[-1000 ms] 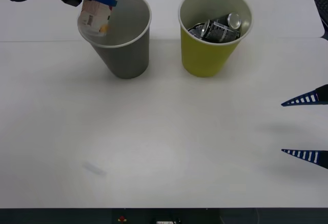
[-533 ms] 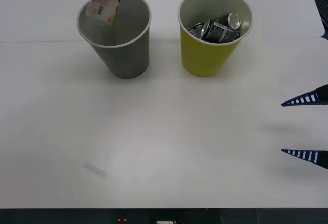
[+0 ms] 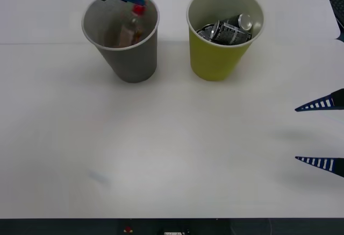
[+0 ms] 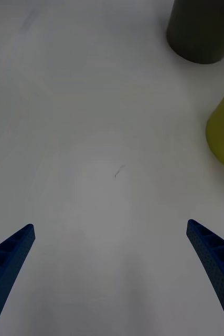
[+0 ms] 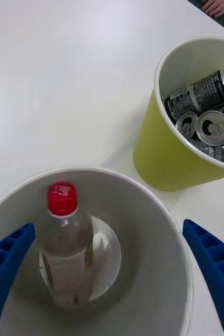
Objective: Put the can into the green bin and the plastic bottle into the gray bin
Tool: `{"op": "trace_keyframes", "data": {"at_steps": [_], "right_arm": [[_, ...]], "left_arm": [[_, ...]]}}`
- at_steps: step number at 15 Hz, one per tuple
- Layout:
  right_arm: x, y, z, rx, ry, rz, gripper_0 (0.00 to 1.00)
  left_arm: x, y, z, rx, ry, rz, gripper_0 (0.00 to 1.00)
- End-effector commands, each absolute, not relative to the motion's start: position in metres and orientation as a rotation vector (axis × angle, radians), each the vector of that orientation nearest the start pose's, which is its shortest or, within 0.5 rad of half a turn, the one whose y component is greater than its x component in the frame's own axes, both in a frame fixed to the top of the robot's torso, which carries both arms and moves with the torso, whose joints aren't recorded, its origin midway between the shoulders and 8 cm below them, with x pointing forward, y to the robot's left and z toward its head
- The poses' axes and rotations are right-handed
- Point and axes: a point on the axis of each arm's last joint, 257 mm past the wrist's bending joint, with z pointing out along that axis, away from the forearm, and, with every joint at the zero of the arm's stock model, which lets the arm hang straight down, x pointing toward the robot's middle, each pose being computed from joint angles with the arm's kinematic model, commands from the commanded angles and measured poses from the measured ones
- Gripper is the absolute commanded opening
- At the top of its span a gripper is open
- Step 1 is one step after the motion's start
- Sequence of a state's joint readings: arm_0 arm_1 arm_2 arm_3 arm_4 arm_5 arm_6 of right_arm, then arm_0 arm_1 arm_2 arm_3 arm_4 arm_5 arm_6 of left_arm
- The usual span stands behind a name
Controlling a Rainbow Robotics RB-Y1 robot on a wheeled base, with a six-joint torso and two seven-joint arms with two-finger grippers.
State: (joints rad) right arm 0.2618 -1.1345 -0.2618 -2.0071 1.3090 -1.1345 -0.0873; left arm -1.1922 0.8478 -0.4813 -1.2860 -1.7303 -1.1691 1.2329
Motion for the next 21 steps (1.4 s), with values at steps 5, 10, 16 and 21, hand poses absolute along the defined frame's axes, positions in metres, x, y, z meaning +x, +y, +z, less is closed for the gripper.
{"op": "trace_keyframes", "data": {"at_steps": [5,10,16,21], "right_arm": [[0.341,-0.286,-0.167,-1.634,1.596,0.209,1.00],[0.341,-0.286,-0.167,-1.634,1.596,0.209,1.00],[0.341,-0.286,-0.167,-1.634,1.596,0.209,1.00],[0.341,-0.286,-0.167,-1.634,1.596,0.209,1.00]], "left_arm": [[0.583,0.150,0.009,1.064,1.842,-0.462,1.00],[0.550,0.181,-0.009,1.180,1.727,-0.456,1.00],[0.506,0.215,-0.025,1.273,1.598,-0.452,1.00],[0.469,0.235,-0.049,1.336,1.541,-0.469,1.00]]}}
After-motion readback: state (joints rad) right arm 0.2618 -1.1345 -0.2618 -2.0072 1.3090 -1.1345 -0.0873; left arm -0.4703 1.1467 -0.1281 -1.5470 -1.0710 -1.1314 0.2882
